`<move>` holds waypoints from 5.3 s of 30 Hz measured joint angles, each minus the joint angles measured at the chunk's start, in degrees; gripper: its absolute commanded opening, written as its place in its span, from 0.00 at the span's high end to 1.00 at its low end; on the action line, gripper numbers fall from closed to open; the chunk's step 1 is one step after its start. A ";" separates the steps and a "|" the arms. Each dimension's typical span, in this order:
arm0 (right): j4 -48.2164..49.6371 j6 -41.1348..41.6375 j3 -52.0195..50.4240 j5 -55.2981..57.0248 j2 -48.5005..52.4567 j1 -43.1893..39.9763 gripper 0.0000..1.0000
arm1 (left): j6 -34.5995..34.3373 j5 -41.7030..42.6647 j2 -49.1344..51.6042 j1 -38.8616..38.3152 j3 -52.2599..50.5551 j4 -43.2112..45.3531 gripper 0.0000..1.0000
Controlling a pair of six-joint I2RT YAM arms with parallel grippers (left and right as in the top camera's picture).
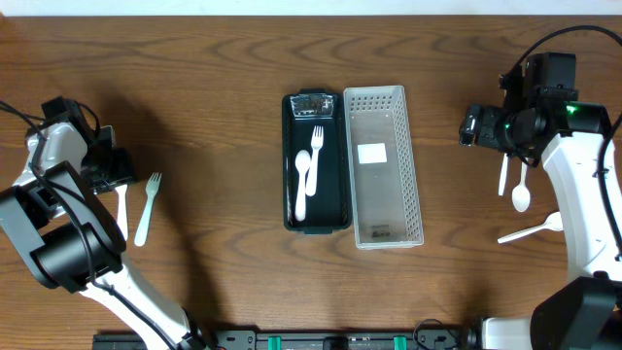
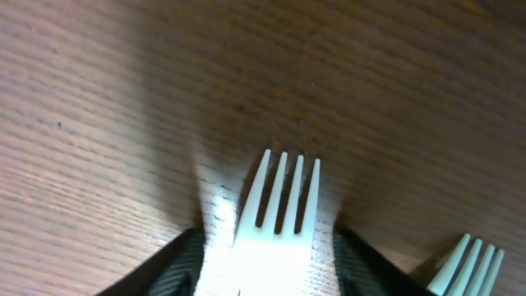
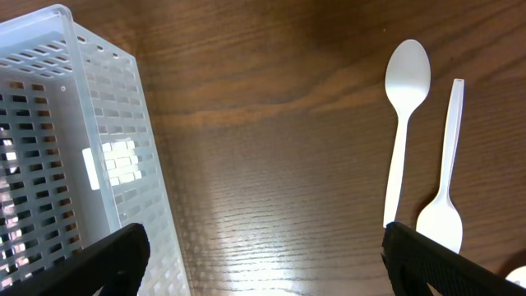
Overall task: Pack container
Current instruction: 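Lower the left gripper onto the right-hand white fork and grasp, then carry the fork with the left gripper into the green basket and release, then move the left gripper to the last white fork and grasp it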
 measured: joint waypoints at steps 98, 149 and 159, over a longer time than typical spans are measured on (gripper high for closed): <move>-3.85 -0.07 -0.02 0.35 0.00 0.00 0.05 | -16.31 -5.99 -28.15 -23.76 19.78 -29.29 0.14; 0.70 -0.07 -0.02 1.92 0.00 0.00 0.04 | 6.40 1.57 -4.79 -6.51 -7.65 0.92 0.39; 0.70 -0.07 -0.02 1.99 0.00 0.00 0.04 | 6.97 1.36 -4.76 -6.51 -7.63 0.44 0.69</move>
